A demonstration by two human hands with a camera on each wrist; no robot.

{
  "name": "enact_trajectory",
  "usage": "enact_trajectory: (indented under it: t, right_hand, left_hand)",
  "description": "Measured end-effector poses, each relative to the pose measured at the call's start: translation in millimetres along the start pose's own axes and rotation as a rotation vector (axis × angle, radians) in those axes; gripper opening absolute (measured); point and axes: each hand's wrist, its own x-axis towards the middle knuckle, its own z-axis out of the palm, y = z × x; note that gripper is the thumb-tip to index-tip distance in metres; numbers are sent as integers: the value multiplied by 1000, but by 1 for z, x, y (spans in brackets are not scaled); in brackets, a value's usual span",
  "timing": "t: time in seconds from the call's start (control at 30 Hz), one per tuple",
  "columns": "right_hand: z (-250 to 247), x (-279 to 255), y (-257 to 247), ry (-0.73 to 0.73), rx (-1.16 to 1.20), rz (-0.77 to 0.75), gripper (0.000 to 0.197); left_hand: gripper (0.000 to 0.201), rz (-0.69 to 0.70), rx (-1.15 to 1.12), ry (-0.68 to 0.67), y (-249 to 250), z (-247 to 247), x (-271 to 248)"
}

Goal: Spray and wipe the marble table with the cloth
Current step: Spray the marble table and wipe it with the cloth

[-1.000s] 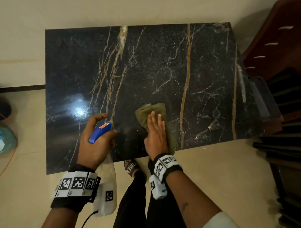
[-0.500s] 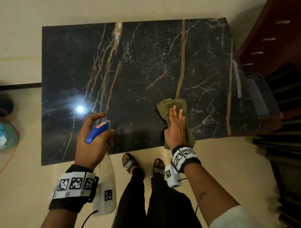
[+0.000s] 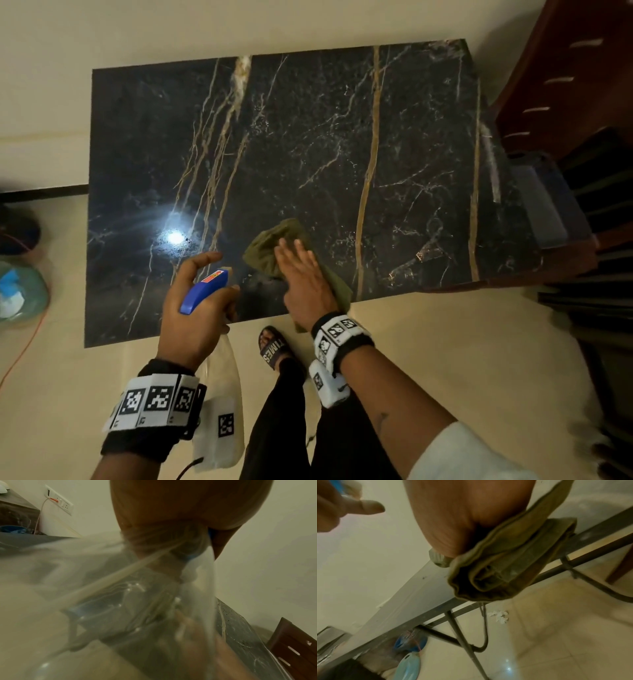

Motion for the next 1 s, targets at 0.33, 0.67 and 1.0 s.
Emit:
enact_trajectory:
  t: [0.33,0.67,1.0]
  right_hand:
    - [-12,-16,29,244,27,325,86]
    - [20,-9,-11,-300,-96,-354,68]
    - [-87,-16,73,118,240,107,81]
  left_hand:
    - [53,65,41,-51,2,13,11]
    - [47,49,3,-6,4,28,6]
    - [53,6,-17,-12,9,39,13]
